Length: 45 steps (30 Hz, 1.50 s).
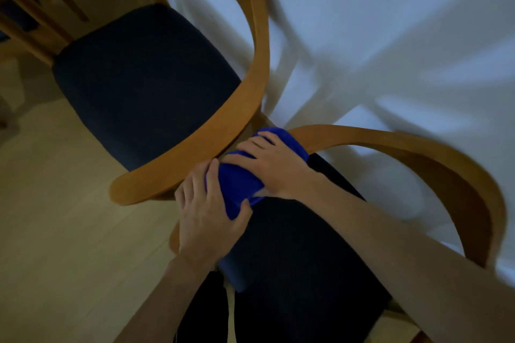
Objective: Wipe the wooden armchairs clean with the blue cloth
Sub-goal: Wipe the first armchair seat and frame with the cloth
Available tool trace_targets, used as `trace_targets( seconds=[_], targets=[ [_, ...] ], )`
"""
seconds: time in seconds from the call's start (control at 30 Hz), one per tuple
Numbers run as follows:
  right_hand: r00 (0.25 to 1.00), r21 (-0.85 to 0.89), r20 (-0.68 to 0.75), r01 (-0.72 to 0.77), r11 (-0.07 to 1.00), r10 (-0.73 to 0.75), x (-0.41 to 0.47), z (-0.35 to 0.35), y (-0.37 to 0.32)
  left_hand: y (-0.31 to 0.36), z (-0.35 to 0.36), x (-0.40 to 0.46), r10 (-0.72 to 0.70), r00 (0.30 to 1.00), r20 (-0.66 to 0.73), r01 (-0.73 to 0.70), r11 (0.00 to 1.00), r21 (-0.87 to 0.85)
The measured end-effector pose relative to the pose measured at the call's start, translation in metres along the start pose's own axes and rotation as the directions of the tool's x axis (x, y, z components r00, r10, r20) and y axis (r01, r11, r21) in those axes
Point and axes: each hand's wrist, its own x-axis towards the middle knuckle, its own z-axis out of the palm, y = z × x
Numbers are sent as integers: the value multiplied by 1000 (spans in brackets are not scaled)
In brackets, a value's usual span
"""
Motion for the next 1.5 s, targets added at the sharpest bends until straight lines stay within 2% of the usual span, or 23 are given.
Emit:
trace_targets(
  seconds=[0.23,0.4,0.5,0.6,0.77,1.1,1.27,1.37,1.5],
  targets=[
    [948,13,-34,-315,949,315,-52,-5,74,58,33,56,252,962,104,-263,958,117],
    [818,2,-9,-575,818,575,-105,-10,119,94,52,89,325,928,182,-360,908,213],
    [769,-69,-13,-639,766,639,-126,-10,131,104,63,94,364,909,206,-411,867,282],
    [742,-99,-25,-669,737,670,-125,-8,128,102,69,99,419,891,174,-453,841,297],
    [703,-157,10,-701,696,711,-120,-7,114,88,66,98,510,846,157,-533,818,216],
    [677,-77,47,-731,678,734,-85,7,14,3,34,43,474,854,212,-512,839,185],
    [660,-39,89,-746,664,746,-74,3,-17,-16,27,26,440,872,213,-476,864,163],
    [697,11,69,-716,698,714,-52,-1,-41,-17,21,20,484,860,161,-499,864,70],
    [831,10,8,-556,831,556,-22,7,-68,-18,16,17,511,853,108,-512,859,-23]
  ],
)
